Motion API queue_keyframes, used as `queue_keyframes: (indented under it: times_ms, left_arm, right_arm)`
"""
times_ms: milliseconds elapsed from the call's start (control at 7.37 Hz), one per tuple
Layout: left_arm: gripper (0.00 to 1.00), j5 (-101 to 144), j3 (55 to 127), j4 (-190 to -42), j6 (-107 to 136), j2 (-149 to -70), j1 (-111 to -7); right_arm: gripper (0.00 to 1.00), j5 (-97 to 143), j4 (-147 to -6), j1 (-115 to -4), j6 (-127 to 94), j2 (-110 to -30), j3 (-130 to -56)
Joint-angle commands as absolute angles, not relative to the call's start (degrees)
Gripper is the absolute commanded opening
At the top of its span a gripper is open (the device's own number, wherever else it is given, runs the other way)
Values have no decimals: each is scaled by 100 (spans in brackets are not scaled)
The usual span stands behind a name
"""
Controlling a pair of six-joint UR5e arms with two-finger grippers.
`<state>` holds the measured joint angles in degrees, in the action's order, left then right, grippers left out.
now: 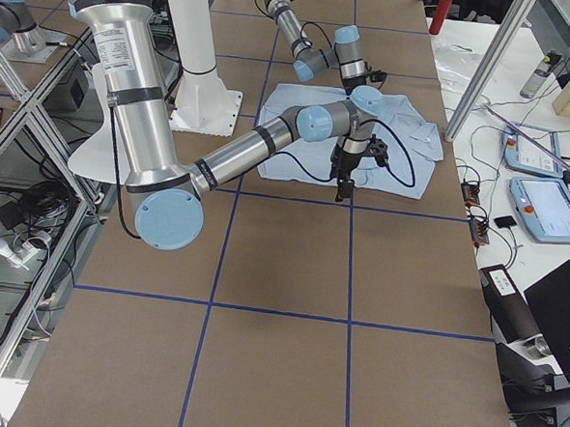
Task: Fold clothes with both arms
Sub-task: 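Lower the sleeve onto the chest and open the left gripper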
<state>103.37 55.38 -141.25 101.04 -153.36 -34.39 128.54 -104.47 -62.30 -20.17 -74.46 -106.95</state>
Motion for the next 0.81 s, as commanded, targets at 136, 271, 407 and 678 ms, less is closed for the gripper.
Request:
queue_keyframes:
  times_ms: [136,271,407,678]
  left_arm:
    - [100,10677,6772,-13513,9739,-14338,-3559]
    - [100,10696,7429,-13082,9529,-13874,-3560]
    - [100,10705,8306,-12669,9336,-13278,-3560]
    - [99,10714,9828,-11476,8897,-12492,-3577]
  right_arm:
    - [100,12991,-9471,-6022,-3439,-7453,-10714]
    - [100,12790,-9031,-5751,-4028,-7471,-10740]
    - [100,12379,-8748,-5304,-4652,-7619,-10940]
    - [100,11911,-8500,-4443,-5673,-7796,-11371]
